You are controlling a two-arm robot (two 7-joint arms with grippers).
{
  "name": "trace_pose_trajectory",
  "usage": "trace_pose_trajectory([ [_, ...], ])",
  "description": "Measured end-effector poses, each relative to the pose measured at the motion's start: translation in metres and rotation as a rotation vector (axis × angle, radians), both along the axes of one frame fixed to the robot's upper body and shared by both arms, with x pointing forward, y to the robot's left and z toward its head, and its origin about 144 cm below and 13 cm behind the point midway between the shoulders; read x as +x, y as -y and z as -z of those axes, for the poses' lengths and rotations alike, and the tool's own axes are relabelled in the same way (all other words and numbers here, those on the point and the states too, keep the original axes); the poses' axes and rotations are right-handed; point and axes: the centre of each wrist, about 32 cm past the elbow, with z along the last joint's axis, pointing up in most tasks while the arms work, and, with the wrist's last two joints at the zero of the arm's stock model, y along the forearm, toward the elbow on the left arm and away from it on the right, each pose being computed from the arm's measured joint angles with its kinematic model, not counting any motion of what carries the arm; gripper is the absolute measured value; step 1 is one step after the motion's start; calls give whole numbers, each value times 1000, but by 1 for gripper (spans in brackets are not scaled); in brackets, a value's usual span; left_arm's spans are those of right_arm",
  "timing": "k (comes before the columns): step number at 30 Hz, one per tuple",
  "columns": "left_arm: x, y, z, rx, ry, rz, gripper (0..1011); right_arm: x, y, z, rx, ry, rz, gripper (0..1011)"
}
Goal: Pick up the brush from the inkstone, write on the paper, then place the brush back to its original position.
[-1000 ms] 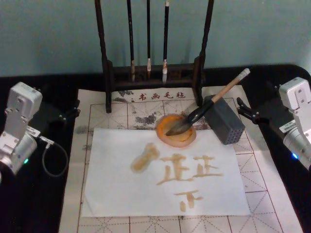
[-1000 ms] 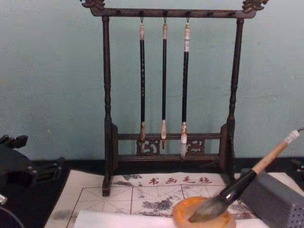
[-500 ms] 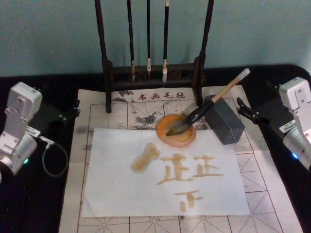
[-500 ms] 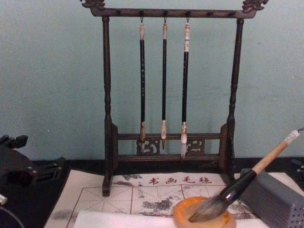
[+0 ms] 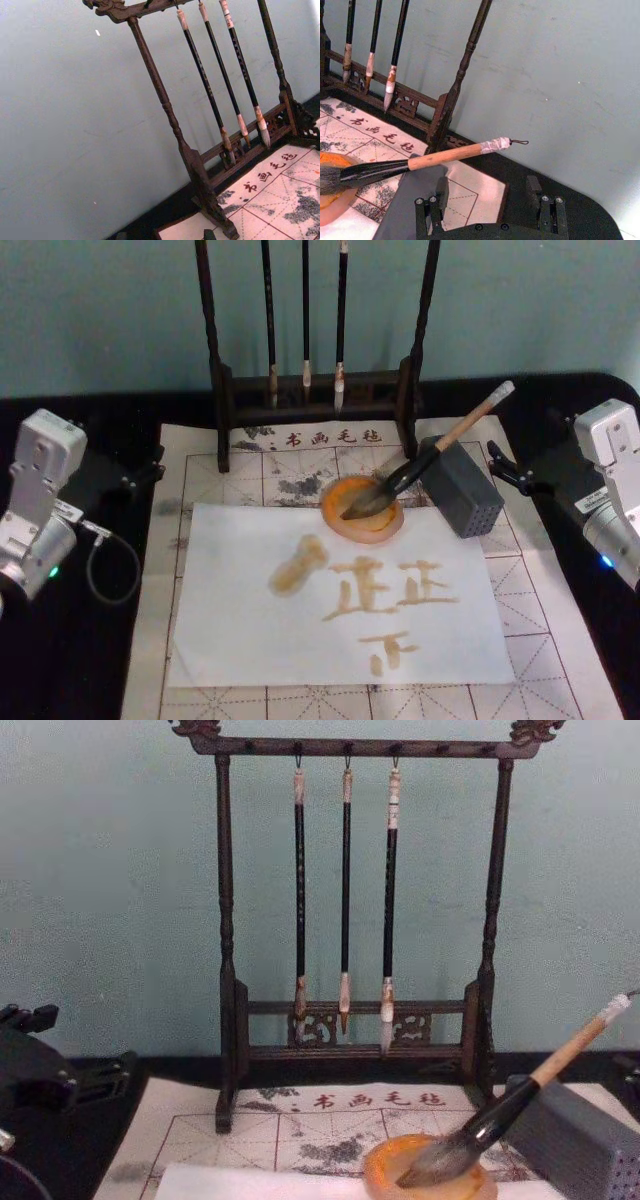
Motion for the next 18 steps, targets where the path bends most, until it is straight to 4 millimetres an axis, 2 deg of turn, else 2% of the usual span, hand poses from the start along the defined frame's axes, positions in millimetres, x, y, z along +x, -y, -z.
trace_pose_trajectory([
  [18, 0, 0, 0, 0, 0, 0, 1001, 0, 0, 0, 0, 0, 0, 1003],
])
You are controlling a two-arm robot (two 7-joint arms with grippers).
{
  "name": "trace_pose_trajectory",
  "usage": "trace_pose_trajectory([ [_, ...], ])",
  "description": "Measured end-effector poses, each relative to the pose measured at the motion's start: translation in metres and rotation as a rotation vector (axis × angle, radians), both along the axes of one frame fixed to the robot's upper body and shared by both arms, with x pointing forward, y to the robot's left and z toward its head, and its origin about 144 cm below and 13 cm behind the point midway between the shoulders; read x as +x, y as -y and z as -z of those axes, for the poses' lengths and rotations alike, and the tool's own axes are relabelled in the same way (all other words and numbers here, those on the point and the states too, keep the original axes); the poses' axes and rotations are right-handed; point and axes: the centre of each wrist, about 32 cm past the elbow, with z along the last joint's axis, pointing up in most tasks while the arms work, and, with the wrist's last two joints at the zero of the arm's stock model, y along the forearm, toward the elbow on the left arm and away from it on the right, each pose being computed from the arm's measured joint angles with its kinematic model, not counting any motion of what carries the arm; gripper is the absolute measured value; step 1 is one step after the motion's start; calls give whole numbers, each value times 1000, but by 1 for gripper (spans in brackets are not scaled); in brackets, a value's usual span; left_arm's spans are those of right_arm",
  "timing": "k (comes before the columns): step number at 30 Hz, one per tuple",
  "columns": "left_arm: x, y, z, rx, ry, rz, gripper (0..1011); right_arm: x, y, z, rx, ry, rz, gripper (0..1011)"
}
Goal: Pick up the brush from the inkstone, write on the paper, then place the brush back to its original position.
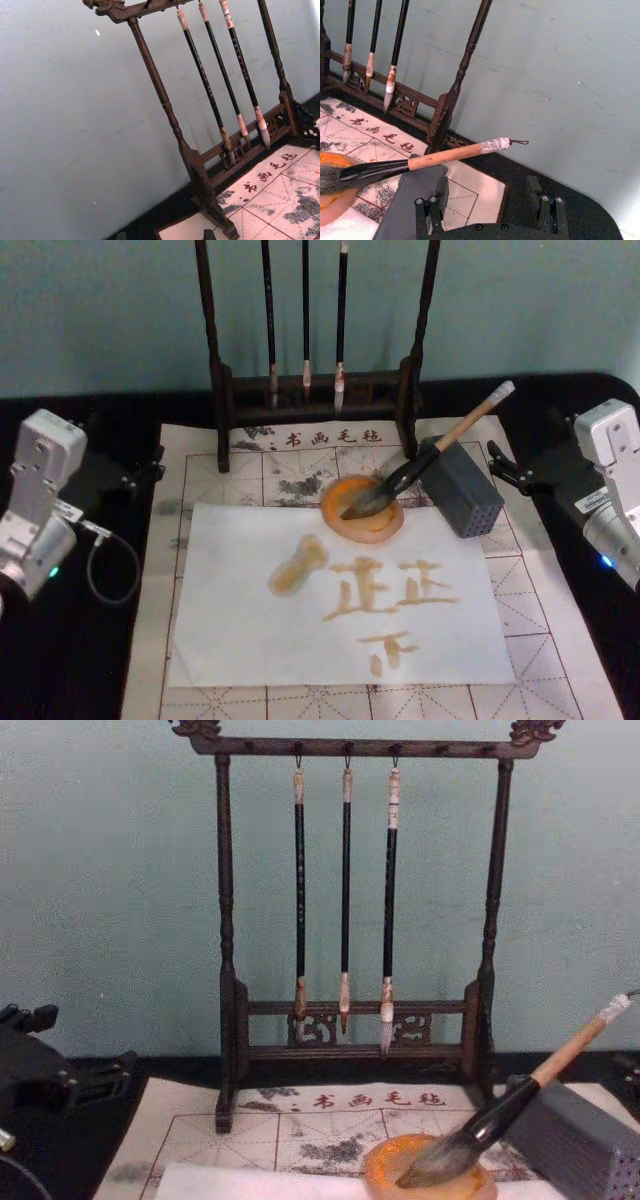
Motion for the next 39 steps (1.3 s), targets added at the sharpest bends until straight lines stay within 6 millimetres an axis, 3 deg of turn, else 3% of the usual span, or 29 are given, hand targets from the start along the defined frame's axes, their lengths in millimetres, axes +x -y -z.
trace_pose_trajectory([
  [28, 0, 0, 0, 0, 0, 0, 1001, 0, 1, -1, 16, -9, -3, 1003],
  [39, 0, 0, 0, 0, 0, 0, 1001, -1, 7, -12, 255, -153, -30, 1002],
])
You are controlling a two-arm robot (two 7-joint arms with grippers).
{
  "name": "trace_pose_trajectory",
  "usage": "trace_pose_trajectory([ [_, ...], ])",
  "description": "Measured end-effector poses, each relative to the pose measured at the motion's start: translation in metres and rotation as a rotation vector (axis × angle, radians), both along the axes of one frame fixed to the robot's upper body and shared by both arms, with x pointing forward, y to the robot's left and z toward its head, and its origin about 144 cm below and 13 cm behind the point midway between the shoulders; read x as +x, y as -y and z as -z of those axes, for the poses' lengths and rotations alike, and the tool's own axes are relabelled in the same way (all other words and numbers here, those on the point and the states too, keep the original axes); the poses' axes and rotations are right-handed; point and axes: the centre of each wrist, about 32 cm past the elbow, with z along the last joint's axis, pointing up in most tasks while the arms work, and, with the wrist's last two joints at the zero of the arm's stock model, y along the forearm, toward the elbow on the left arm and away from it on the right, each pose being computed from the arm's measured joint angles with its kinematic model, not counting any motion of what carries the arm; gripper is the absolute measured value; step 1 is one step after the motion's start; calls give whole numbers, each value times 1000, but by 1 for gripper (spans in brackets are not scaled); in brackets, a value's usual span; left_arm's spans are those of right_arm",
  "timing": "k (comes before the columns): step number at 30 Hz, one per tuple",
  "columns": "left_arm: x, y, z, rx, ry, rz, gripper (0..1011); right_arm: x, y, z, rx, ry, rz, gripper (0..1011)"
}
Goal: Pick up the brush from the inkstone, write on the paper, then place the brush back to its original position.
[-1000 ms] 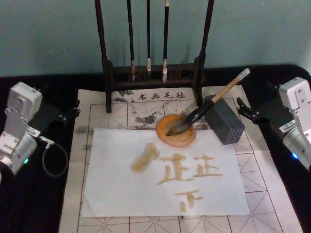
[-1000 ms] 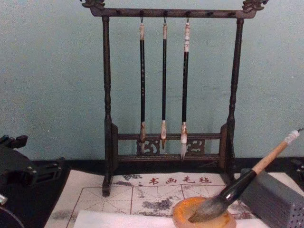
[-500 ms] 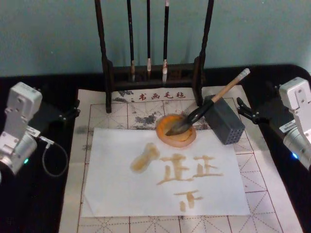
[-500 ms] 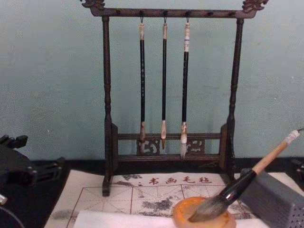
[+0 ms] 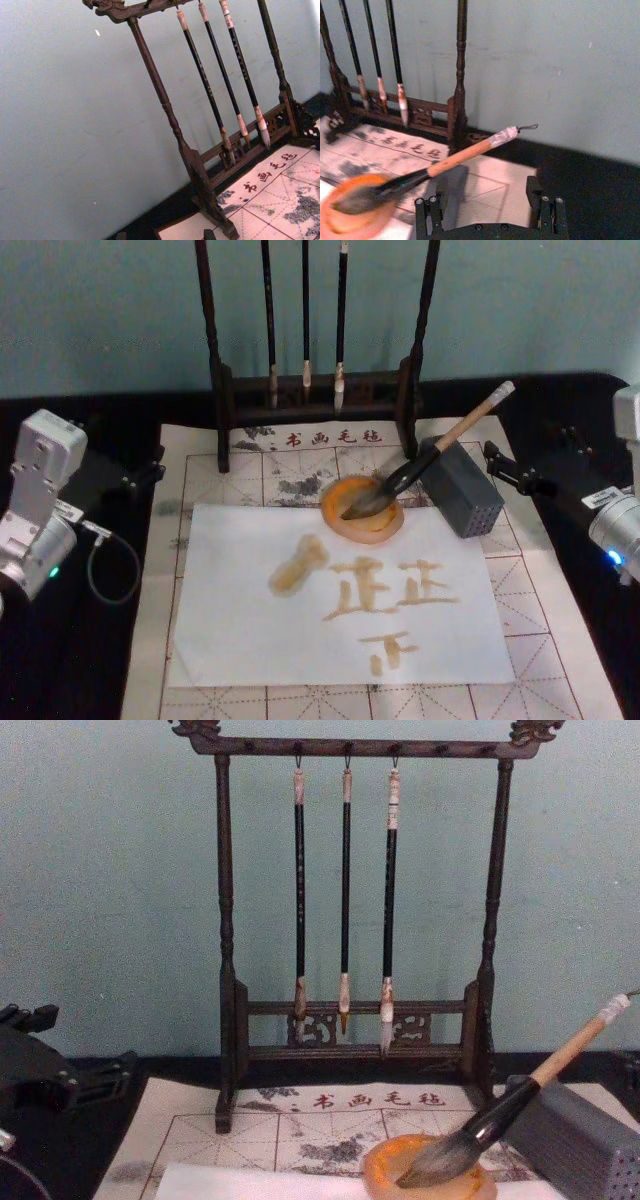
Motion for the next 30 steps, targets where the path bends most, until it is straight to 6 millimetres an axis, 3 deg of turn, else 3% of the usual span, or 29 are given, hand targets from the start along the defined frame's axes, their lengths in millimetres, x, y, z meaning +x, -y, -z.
trace_pose_trajectory([
  [18, 0, 0, 0, 0, 0, 0, 1001, 13, 2, -9, 594, -270, 47, 1002],
  [30, 0, 0, 0, 0, 0, 0, 1001, 25, -7, -11, 774, -316, 83, 1003],
])
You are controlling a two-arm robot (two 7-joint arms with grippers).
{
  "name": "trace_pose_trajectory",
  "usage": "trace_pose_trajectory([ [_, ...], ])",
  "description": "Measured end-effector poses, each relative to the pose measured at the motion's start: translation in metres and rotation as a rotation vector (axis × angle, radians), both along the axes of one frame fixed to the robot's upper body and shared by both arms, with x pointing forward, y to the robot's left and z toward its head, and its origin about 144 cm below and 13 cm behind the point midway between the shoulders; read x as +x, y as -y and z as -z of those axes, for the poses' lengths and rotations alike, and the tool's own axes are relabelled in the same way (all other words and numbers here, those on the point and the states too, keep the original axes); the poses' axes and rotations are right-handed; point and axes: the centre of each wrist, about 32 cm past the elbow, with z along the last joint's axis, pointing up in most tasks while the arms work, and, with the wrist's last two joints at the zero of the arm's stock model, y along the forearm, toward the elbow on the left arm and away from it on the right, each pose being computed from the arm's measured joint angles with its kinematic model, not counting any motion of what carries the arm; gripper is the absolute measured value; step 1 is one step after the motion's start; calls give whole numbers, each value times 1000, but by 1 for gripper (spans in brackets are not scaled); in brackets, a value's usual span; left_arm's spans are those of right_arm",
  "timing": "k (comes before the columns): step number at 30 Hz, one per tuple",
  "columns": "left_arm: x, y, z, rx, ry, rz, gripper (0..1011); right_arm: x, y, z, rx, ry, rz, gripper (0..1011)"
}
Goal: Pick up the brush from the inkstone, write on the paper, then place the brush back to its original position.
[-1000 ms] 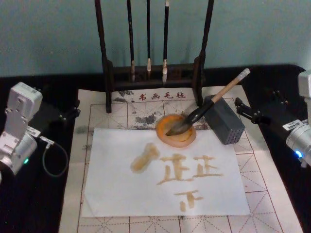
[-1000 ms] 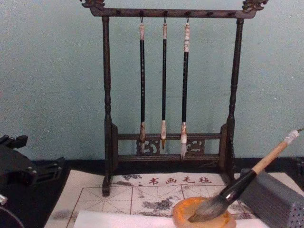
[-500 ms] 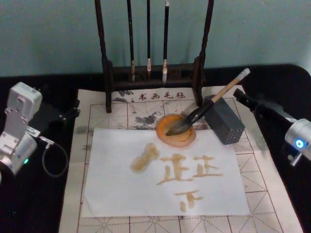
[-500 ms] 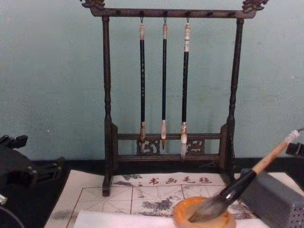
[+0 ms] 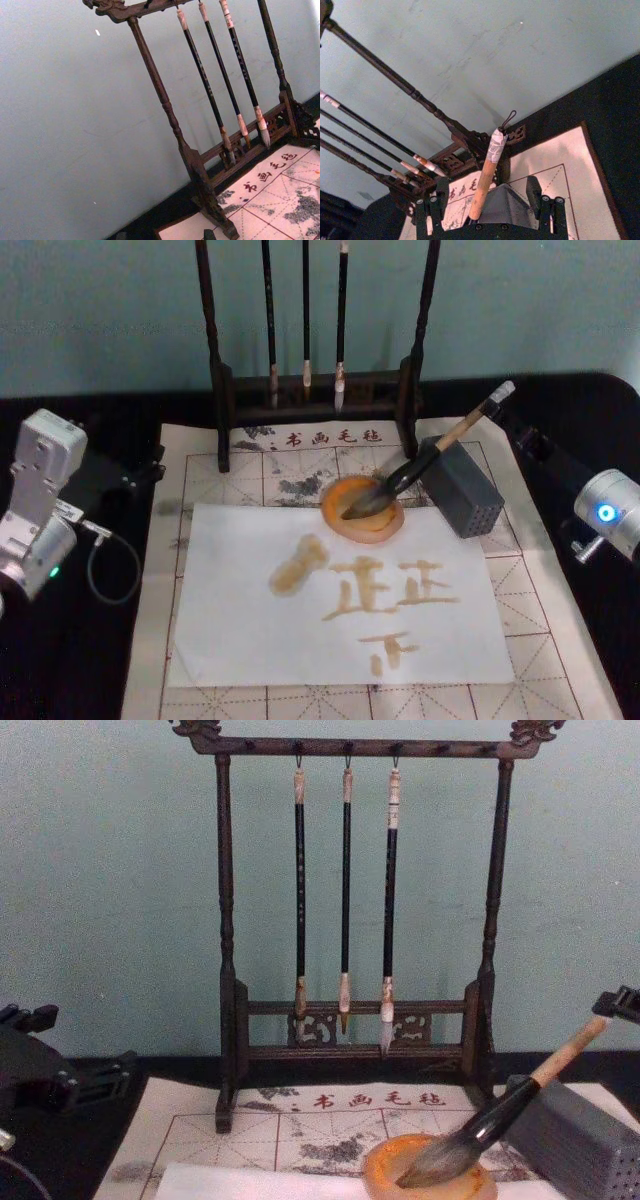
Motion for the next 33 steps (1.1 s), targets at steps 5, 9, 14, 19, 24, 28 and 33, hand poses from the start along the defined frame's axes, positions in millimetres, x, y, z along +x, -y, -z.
trace_pose_trajectory([
  [5, 0, 0, 0, 0, 0, 0, 1001, 6, -6, -1, 39, -26, 12, 1003],
  [9, 0, 0, 0, 0, 0, 0, 1001, 9, -11, -1, 58, -42, 17, 1002],
  [14, 0, 0, 0, 0, 0, 0, 1001, 14, -19, 0, 77, -66, 23, 1002],
  [19, 0, 0, 0, 0, 0, 0, 1001, 19, -26, 1, 80, -76, 21, 1003],
  [24, 0, 0, 0, 0, 0, 0, 1001, 23, -30, 1, 77, -74, 22, 1003],
  [28, 0, 0, 0, 0, 0, 0, 1001, 25, -31, 1, 72, -71, 22, 1002],
  [33, 0, 0, 0, 0, 0, 0, 1001, 27, -32, 2, 69, -71, 23, 1003],
])
